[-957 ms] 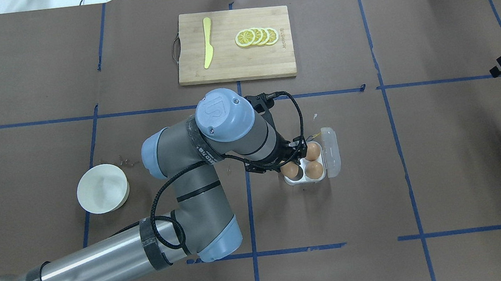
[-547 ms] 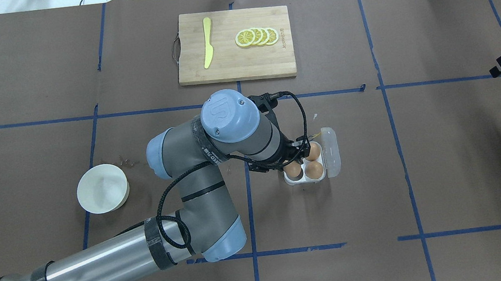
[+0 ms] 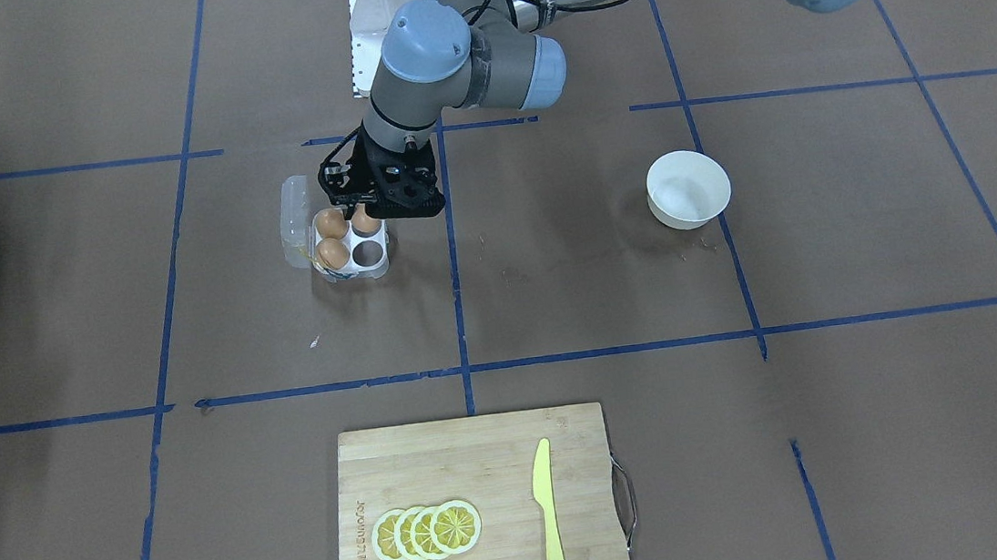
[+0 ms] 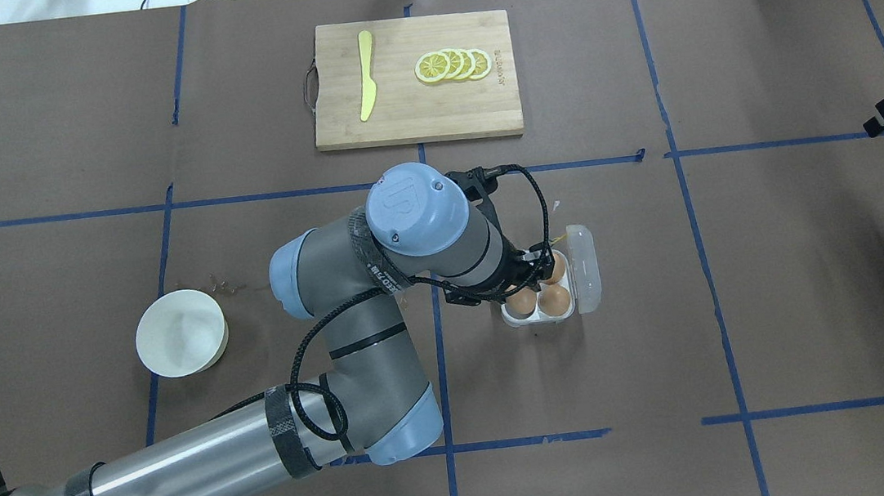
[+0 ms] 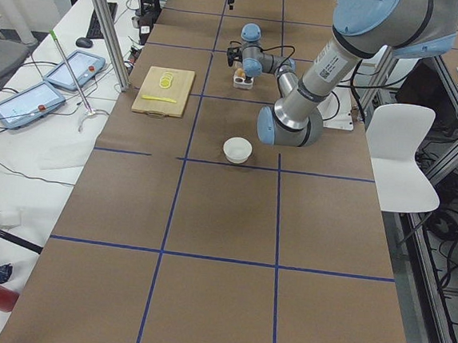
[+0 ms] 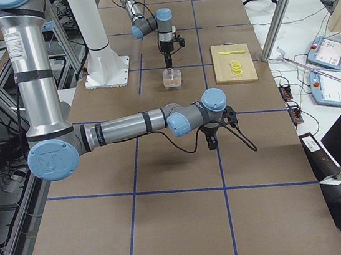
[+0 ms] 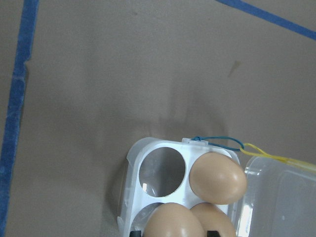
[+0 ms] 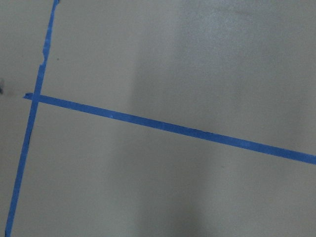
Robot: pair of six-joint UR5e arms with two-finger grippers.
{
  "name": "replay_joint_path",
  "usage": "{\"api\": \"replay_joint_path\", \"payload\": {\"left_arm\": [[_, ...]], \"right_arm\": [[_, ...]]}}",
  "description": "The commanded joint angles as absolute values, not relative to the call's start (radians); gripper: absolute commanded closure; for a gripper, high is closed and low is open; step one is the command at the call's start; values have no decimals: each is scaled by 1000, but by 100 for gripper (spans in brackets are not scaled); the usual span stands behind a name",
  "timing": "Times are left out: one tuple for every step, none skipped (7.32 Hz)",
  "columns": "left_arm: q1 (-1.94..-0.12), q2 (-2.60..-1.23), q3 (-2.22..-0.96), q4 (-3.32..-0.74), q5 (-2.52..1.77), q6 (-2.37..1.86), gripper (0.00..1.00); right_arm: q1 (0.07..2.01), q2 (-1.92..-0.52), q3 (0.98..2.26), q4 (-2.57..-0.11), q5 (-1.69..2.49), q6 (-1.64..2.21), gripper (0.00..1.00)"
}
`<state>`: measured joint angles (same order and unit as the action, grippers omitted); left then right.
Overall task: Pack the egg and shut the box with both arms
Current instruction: 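Lower the egg into the empty slot and open the left gripper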
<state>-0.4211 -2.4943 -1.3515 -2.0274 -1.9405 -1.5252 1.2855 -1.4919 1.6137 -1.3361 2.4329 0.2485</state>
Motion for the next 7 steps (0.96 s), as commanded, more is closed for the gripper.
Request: {"api": "replay_joint_path", "payload": {"left_arm": [[-420,-2493,-1351,-2026,-1940,-1490,43],[-420,-2494,-1351,-2028,-1934,-1489,35],[-420,-2493,-1350,-2028,-1933,-1489,33],[-419,-2493,-1351,-2026,-1933,-1489,33],[-419,-2494,-1351,-2026,-1933,-1489,33],[-420,-2494,-1358,-2026,-1933,-1480,33],[-425,-2491,-1373,-2016,-1933,-1470,34]], "right_arm": [[1285,-1491,1614,-1336,2433,249,0],[1285,-1491,1614,-1336,2433,249,0],[1285,-1493,1614,-1338,2433,249,0],[1285,-1493,1614,-1338,2433,249,0],[1285,-1493,1614,-1338,2433,249,0],[1284,-1491,1618,-1336,2437,250,0],[1269,-1488,1632,-1336,2448,320,0]]}}
